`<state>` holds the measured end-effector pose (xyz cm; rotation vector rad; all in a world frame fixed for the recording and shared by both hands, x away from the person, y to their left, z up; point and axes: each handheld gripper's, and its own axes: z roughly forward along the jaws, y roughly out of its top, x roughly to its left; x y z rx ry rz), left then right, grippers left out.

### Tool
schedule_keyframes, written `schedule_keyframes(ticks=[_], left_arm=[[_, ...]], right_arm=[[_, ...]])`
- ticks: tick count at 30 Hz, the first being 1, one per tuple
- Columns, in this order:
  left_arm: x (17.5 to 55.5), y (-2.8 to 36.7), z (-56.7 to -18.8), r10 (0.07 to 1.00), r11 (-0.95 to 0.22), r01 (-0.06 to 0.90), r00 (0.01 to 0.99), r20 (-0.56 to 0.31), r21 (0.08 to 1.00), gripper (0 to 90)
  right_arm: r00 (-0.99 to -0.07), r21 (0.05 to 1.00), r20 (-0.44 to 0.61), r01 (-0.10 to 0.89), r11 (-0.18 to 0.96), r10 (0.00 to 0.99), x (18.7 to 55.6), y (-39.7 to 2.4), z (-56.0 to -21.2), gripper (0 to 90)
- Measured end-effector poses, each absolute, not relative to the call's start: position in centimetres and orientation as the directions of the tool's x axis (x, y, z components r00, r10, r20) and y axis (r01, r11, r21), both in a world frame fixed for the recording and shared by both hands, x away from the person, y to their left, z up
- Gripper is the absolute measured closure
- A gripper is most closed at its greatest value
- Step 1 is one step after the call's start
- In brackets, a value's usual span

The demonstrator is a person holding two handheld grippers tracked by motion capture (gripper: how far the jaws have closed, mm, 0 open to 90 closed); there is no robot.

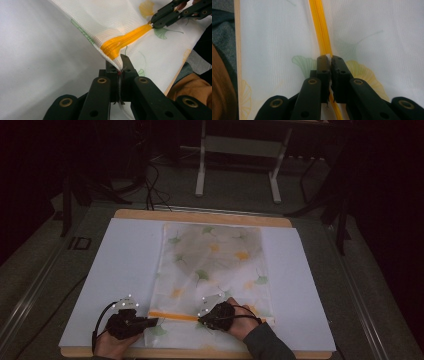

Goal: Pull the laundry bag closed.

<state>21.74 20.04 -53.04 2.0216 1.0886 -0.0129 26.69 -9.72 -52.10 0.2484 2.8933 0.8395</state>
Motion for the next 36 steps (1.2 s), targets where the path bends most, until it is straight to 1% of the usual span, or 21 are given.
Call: schedule_keyframes(ticks=[16,21,29,35,36], left_arm=[[21.7,20.1,-53.0,0.69,-0.288,0.698,0.626,-0.363,0.656,88.0],[21.7,20.1,-52.9,0.692,-0.281,0.698,0.623,-0.365,0.658,88.0],[21.6,20.1,-52.9,0.696,-0.279,0.701,0.618,-0.365,0.656,88.0],[21.6,20.1,-52.9,0.697,-0.28,0.703,0.617,-0.366,0.654,88.1],[21.6,20.1,-52.9,0.697,-0.279,0.703,0.617,-0.366,0.654,88.0]], right_arm=[[-0.978,0.529,-0.068,0.13,0.839,0.195,26.6,-10.3,-52.0,86.8],[-0.978,0.515,-0.075,0.129,0.847,0.195,26.7,-10.5,-51.9,88.8],[-0.979,0.513,-0.075,0.127,0.849,0.191,26.9,-10.6,-51.9,88.8],[-0.981,0.494,-0.078,0.119,0.861,0.18,27.1,-10.2,-51.8,88.3],[-0.982,0.479,-0.076,0.118,0.87,0.175,27.2,-9.9,-51.7,88.0]])
